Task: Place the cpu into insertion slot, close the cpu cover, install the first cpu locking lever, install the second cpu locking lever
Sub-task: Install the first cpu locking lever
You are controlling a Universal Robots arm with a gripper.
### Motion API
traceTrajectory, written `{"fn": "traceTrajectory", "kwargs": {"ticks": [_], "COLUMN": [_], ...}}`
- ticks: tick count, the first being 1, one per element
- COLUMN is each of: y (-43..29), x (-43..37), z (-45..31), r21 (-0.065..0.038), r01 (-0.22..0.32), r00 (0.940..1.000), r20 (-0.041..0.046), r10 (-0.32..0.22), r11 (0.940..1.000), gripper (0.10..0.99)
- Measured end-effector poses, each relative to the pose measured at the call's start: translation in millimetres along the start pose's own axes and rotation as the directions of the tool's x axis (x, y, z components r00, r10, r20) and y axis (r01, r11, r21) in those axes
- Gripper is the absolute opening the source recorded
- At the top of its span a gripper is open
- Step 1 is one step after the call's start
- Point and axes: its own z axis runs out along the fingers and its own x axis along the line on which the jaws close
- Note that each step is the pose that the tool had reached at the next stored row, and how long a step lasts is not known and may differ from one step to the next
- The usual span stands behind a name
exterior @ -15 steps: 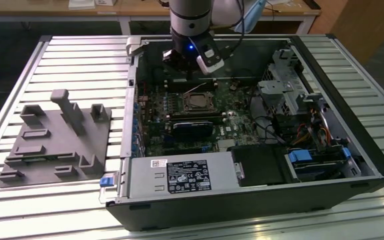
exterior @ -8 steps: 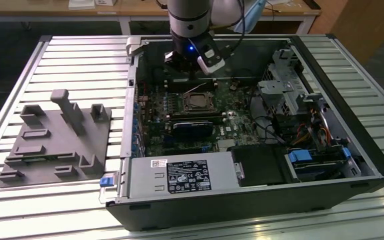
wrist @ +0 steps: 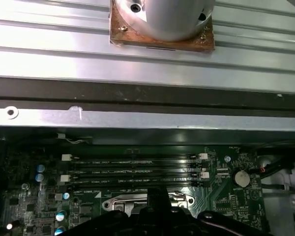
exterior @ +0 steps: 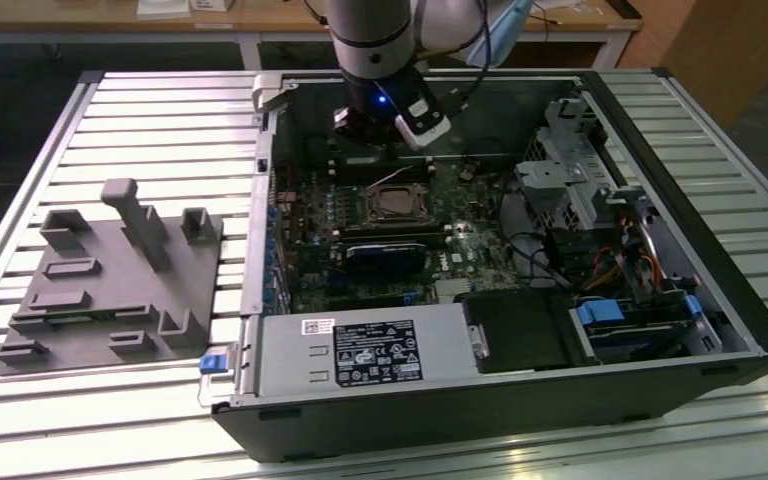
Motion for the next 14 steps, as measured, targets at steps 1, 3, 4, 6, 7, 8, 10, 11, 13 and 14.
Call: {"fn": "traceTrajectory", "kwargs": {"ticks": [1,3,4,6,7,8,10,11,13,14], "y": [-0.2,-0.8,-1.1,-1.6,-1.8,-2.1,-2.6,-2.9,-3.4,-3.7], "x": [0.4,0.9,1.1,1.5,1.6,1.8,2.2,2.4,2.8,3.0], "z": [0.8,2.9,3.9,5.7,6.5,7.5,9.6,10.6,12.8,14.0], "r21": [0.002,0.005,0.006,0.011,0.014,0.017,0.022,0.024,0.026,0.027], "r01": [0.000,-0.004,-0.008,-0.031,-0.047,-0.064,-0.097,-0.110,-0.121,-0.123], "r00": [1.0000,0.9999,0.9999,0.9994,0.9987,0.9976,0.9947,0.9933,0.9919,0.9916], "r20": [0.0042,0.0106,0.0125,0.0186,0.0230,0.0277,0.0370,0.0405,0.0436,0.0442], "r10": [0.000,0.004,0.008,0.030,0.046,0.063,0.096,0.109,0.119,0.121], "r11": [1.0000,1.0000,0.9999,0.9995,0.9988,0.9978,0.9950,0.9937,0.9923,0.9921], "gripper": [0.106,0.106,0.106,0.106,0.106,0.106,0.106,0.106,0.106,0.106]}}
